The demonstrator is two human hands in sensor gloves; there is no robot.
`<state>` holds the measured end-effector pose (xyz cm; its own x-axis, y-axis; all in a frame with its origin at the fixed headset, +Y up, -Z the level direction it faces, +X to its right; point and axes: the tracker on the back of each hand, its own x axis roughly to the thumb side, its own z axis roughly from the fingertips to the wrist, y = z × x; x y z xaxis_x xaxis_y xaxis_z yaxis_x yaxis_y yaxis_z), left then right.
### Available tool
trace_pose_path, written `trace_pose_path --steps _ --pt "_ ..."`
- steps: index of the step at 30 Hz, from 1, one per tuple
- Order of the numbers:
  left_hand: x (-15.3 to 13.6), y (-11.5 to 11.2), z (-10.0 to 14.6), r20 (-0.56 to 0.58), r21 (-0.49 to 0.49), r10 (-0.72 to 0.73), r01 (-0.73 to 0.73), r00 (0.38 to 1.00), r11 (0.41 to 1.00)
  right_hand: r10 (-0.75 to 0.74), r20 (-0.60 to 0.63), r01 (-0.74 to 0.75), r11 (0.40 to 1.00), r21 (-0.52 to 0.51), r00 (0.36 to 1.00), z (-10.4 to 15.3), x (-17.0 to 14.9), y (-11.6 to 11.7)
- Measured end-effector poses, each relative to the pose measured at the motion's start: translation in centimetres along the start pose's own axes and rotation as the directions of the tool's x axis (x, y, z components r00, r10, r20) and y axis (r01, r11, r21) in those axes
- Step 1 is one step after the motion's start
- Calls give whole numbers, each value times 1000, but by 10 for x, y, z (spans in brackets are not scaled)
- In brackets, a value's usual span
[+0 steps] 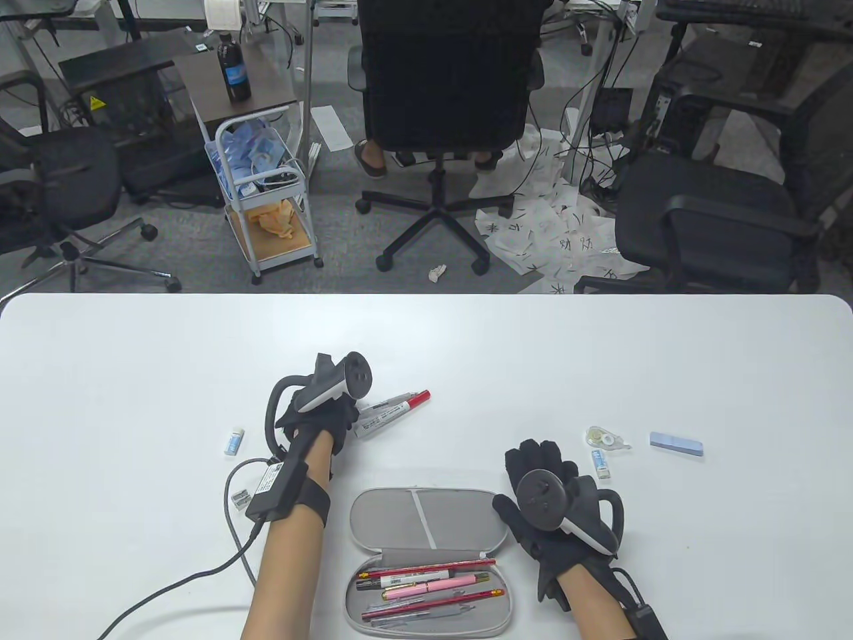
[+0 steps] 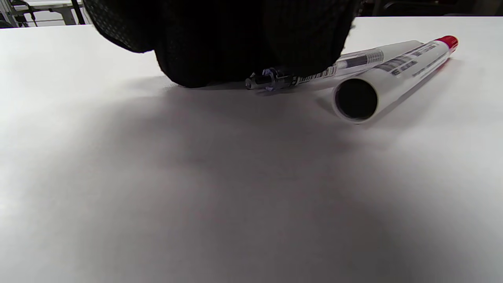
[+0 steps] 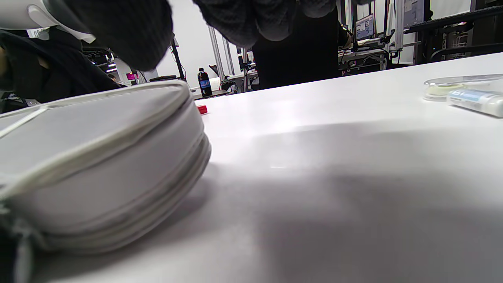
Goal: Pack double-layer zippered pencil case
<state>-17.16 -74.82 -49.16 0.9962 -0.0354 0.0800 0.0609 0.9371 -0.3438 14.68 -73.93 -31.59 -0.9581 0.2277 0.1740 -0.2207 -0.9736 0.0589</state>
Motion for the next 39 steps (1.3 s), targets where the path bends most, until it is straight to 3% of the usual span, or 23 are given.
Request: trace_pose_path --steps 6,13,18,28,31,36,39 --pt "-2 2 1 -20 -22 -49 48 999 999 -3 -1 3 1000 6 1000 0 0 0" --pt "-22 -1 6 -98 -21 -40 38 994 999 -11 -2 11 1000 13 1000 0 -1 0" --pt "-26 -3 9 -79 -60 -12 7 997 998 -13 0 13 1000 20 1000 0 0 0" --pt "-20 -8 16 -32 -94 -219 215 975 972 -19 -5 19 1000 21 1000 -1 -1 0" --pt "-23 -9 22 -29 -67 -305 302 952 951 -12 -4 12 1000 19 1000 0 -1 -1" --pt "-37 1 42 -58 35 -191 193 980 980 -16 -6 16 1000 13 1000 0 -2 -2" --pt "-36 17 63 24 109 -122 119 992 987 -13 -5 13 1000 17 1000 -1 -2 -2"
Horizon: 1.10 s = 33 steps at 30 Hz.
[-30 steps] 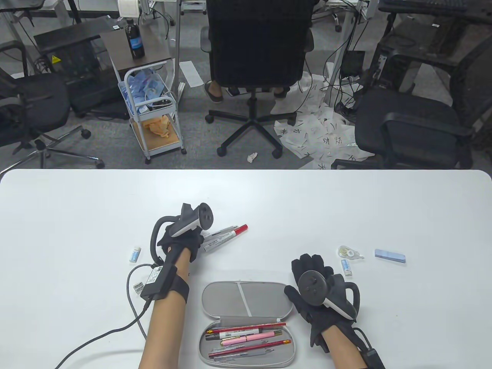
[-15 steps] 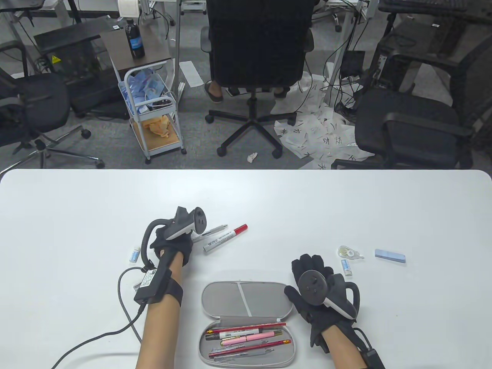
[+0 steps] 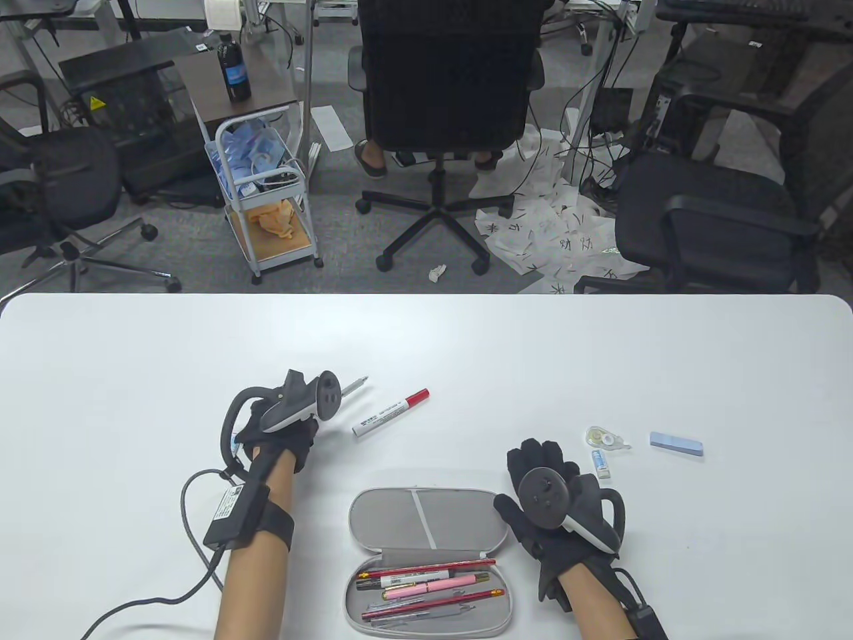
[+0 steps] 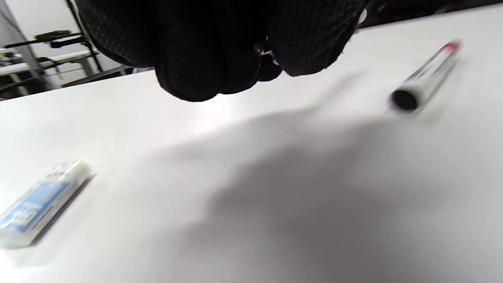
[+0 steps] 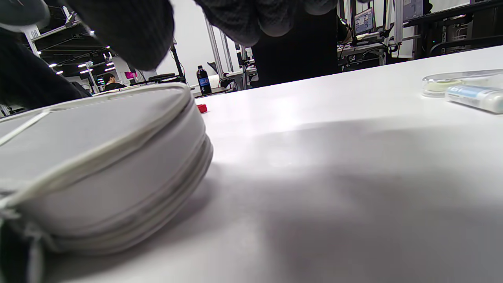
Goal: Pack double-layer zippered pencil case
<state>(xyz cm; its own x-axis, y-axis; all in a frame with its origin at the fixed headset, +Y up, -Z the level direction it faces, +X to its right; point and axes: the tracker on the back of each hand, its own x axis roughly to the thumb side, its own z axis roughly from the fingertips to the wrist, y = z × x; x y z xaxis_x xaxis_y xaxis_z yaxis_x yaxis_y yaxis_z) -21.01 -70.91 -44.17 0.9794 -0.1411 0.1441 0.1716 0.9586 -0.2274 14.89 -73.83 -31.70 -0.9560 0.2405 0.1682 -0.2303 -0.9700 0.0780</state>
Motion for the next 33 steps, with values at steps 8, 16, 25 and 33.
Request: trace_pose_path --steps 8,16,25,33 --pt "76 4 118 552 202 -152 45 820 978 9 5 -9 1000 -6 1000 0 1 -1" --pt "128 -31 166 707 196 -165 34 688 980 -8 16 7 1000 7 1000 1 2 1" --pt "131 -36 166 695 158 -162 71 700 985 -8 19 8 1000 -2 1000 1 2 0" --pt "76 15 65 325 285 -2 -97 946 954 -5 28 5 1000 -20 1000 2 3 -1"
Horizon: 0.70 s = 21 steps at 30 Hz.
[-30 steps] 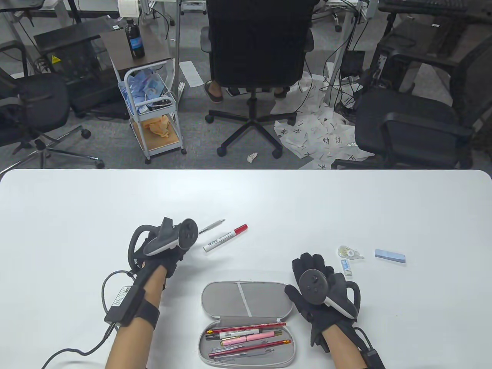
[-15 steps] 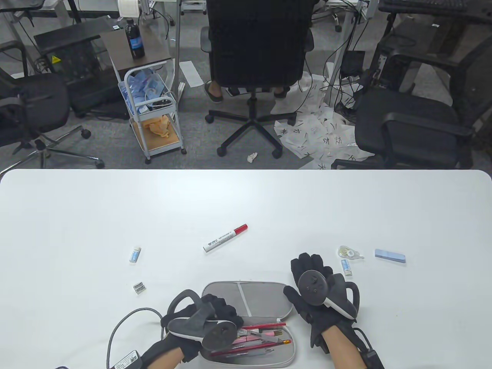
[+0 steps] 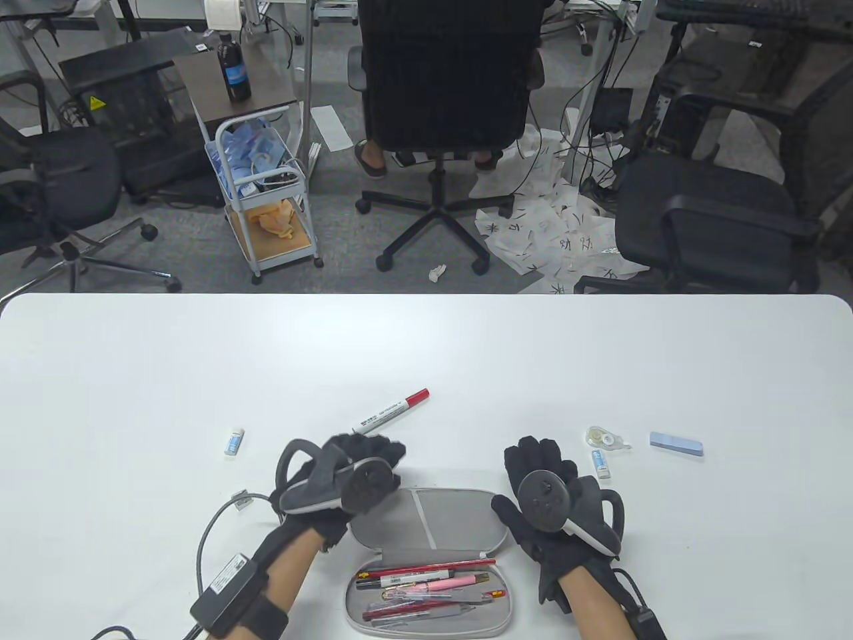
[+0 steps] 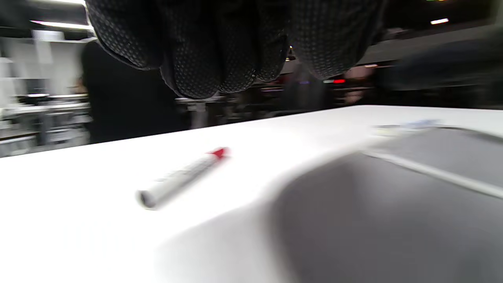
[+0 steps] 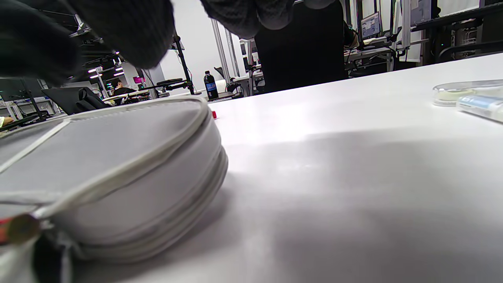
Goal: Pack double-layer zippered pencil case
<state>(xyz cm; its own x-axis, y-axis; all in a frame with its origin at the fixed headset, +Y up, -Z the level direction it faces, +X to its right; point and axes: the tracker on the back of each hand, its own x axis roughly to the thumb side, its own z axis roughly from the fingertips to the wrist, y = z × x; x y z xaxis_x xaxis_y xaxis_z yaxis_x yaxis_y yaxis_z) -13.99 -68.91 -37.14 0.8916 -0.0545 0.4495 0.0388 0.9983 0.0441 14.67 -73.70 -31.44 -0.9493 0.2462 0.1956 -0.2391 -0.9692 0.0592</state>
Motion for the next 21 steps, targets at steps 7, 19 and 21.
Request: trace_pose_path --steps 7,19,21 --pt "-33 -40 -65 -233 -264 -57 -6 971 964 -10 -11 10 1000 0 1000 -1 -3 -1" --pt "-17 -68 -104 -160 -495 -269 159 950 854 -10 -13 10 1000 -6 1000 -1 -3 -1" --pt "-16 -68 -104 -137 -513 -282 176 950 840 -4 -13 4 1000 -7 1000 -1 -2 -2"
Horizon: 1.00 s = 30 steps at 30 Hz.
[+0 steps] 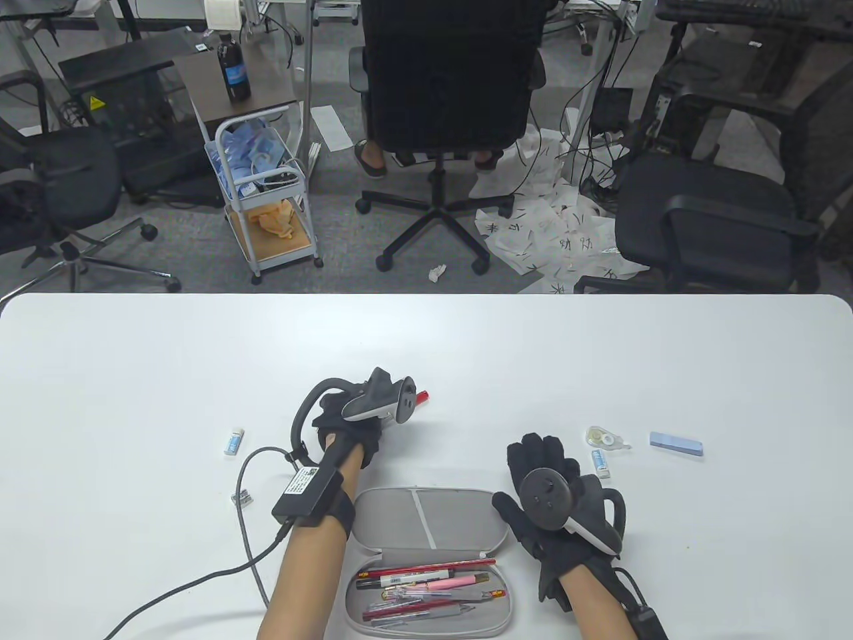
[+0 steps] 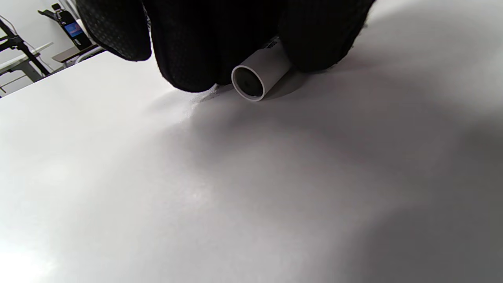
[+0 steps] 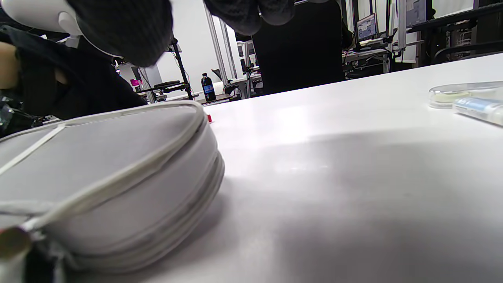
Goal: Pack double-layer zippered pencil case
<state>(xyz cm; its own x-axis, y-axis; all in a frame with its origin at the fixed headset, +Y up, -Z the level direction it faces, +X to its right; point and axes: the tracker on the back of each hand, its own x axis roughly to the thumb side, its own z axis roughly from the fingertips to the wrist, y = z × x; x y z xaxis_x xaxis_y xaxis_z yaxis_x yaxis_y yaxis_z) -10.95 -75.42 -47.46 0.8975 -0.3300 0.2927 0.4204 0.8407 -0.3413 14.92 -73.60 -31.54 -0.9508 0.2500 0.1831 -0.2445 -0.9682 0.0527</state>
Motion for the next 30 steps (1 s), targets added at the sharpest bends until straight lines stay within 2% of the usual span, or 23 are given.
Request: trace_pose_path --steps 3,7,10,13,17,20,25,28,30 --pt "-4 0 4 31 11 -27 27 999 1000 -7 0 7 1000 -4 1000 0 0 -1" --pt "-18 2 22 69 63 52 -56 996 996 -4 -5 4 1000 5 1000 -1 -1 0" --pt "-35 15 49 110 118 127 -140 986 983 -8 -5 8 1000 4 1000 -1 -1 0" --pt "-37 26 88 247 198 173 -224 954 954 -3 -4 3 1000 7 1000 -1 -1 0" --pt "-9 21 151 432 282 53 -191 900 940 0 -3 0 1000 11 1000 0 0 -1" --pt "21 5 182 503 283 -12 -152 864 947 6 3 -7 1000 7 1000 0 0 -1" --pt "59 -23 200 536 300 -146 -26 831 953 45 13 -45 999 -4 999 2 5 -1" --pt "68 -38 201 534 297 -159 -8 831 955 57 26 -57 998 11 998 1 7 0" --pt "69 -45 203 518 337 -170 -18 839 941 59 25 -59 998 7 998 1 7 -1"
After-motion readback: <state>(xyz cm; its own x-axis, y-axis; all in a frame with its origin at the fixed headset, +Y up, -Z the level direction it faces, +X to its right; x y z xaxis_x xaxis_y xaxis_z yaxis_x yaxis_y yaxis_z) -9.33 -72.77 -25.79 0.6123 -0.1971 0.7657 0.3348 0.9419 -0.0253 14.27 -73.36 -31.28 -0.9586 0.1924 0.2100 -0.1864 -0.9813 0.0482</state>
